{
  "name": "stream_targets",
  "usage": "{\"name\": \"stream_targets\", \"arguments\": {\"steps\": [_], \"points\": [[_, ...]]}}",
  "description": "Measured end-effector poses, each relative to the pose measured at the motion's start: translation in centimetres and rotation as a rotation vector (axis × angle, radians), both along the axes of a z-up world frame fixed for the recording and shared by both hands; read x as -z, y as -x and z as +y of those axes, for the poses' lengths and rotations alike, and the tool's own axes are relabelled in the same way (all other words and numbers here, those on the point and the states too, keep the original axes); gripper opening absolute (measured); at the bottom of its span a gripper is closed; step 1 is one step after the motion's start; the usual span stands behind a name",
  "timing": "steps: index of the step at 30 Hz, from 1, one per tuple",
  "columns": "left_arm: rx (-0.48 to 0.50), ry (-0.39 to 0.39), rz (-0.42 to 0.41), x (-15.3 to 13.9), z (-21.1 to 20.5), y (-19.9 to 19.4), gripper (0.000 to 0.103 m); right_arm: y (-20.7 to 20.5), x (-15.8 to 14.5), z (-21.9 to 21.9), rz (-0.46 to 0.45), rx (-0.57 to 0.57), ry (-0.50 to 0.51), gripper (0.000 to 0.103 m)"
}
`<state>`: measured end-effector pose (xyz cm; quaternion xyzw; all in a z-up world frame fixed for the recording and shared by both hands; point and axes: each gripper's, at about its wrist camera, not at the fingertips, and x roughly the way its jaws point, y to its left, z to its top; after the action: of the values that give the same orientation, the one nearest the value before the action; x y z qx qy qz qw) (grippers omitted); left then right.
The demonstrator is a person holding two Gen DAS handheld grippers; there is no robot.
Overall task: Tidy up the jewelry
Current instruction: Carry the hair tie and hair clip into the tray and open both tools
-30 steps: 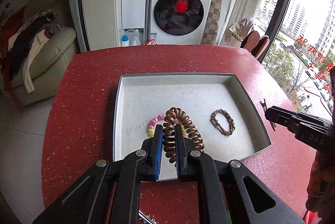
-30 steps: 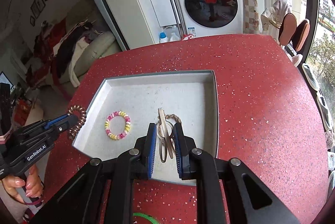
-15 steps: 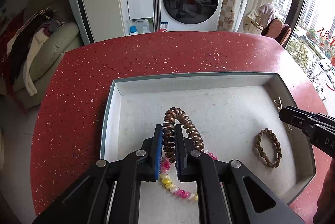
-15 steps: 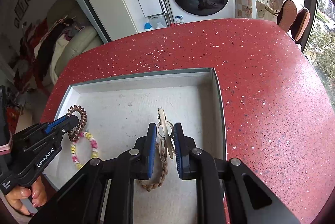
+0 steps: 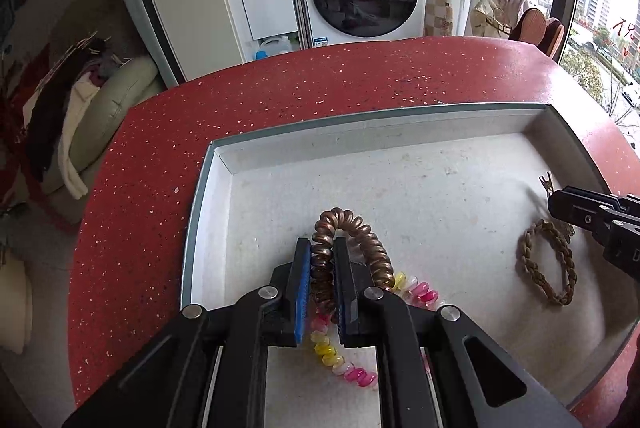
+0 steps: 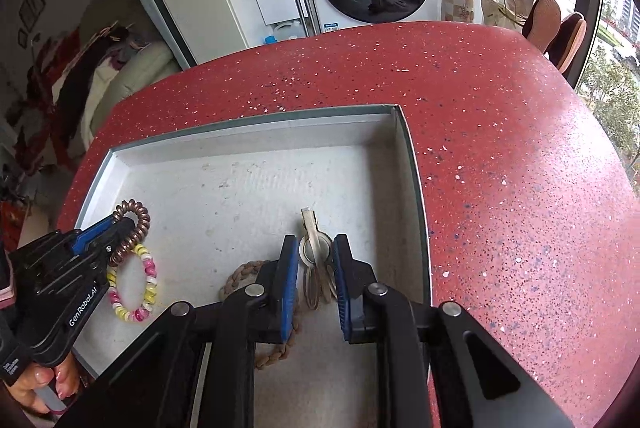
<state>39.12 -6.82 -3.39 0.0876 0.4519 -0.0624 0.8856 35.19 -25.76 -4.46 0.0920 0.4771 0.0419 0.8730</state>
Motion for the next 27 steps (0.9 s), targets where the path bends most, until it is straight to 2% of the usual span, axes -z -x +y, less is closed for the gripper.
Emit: {"name": "stream_targets", "arguments": {"steps": [2,3,15,18,19,21,22,25,26,27], "points": [[-0.001,0.001,0.001,-0.1,0.0,0.1,0.030,0.2,-0.1,-0.4,0.003,0.006,-0.031,0.044],[-0.002,0.006,0.001,-0.1,0.1,0.1,0.030,0.3,-0.4,-0.5,-0.005,0.011,-0.040,0.046],[-0.026,0.061,-0.052,-2.5,1.8,1.6,0.030,4.1,-4.5,-0.8,-0.106,0.026,-0.141,0.052],[-0.024,0.076,-0.060,-3.1,2.1,2.2,0.030,5.4,-5.4,-0.5,-0.126,0.024,-0.149,0.059],[-0.022,0.080,-0.062,-3.2,2.2,2.5,0.051,5.9,-5.7,-0.3,-0.131,0.024,-0.149,0.060],[-0.038,0.076,-0.066,-3.5,2.4,3.0,0.103,6.6,-6.0,-0.3,-0.135,0.020,-0.152,0.064],[-0.053,0.077,-0.105,-3.9,2.6,3.5,0.103,6.9,-6.2,-0.3,-0.137,0.021,-0.155,0.065],[-0.038,0.077,-0.104,-4.6,2.6,4.3,0.103,8.2,-6.8,-0.2,-0.146,0.022,-0.163,0.074],[-0.037,0.079,-0.108,-4.9,2.7,4.8,0.103,8.7,-7.0,-0.2,-0.152,0.021,-0.167,0.082],[-0.036,0.080,-0.115,-5.2,2.8,5.4,0.103,9.3,-7.2,-0.2,-0.163,0.024,-0.170,0.084]]}}
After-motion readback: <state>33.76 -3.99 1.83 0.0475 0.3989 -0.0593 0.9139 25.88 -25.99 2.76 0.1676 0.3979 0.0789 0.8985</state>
